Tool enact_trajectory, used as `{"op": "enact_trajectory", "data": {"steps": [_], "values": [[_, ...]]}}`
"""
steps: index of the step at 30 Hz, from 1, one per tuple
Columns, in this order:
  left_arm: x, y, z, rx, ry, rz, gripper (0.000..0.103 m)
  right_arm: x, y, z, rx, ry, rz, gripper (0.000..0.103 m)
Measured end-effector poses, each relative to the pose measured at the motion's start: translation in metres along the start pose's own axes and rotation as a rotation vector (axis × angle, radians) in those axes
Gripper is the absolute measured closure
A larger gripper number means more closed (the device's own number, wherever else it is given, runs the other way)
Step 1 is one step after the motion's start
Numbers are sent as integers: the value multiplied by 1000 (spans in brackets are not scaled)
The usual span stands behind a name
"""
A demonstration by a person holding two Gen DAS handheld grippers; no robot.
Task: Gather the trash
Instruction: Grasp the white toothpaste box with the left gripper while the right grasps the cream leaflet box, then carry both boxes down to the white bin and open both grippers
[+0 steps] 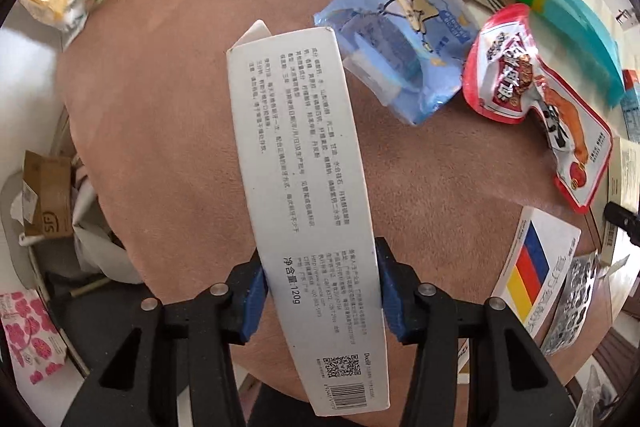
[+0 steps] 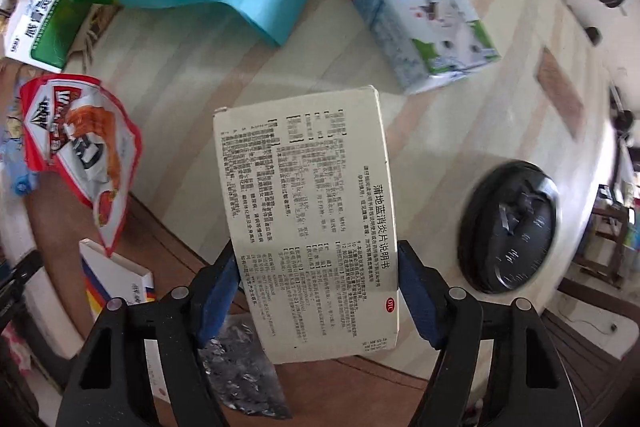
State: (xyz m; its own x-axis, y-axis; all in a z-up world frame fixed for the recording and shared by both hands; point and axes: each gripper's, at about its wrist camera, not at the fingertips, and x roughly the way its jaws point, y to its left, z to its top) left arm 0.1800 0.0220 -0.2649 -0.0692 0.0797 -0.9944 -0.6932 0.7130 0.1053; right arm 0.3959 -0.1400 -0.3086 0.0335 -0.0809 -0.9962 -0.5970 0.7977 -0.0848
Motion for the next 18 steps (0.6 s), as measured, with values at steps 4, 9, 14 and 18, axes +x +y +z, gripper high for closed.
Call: {"op": "enact_trajectory", "data": {"steps": [4, 9, 14, 18], "values": [[-24, -1, -26, 4, -34, 9, 58, -28, 0, 3, 33, -25, 19, 27], [-57, 12, -40, -9, -82, 12, 58, -90, -3, -15, 62, -101, 45, 27], [-103, 54, -39, -19, -166, 13, 58, -132, -2, -36, 82, -175, 134, 27], [-130, 72, -48, -43, -235, -4, 58, -131, 30, -56, 46, -228, 186, 27]]}}
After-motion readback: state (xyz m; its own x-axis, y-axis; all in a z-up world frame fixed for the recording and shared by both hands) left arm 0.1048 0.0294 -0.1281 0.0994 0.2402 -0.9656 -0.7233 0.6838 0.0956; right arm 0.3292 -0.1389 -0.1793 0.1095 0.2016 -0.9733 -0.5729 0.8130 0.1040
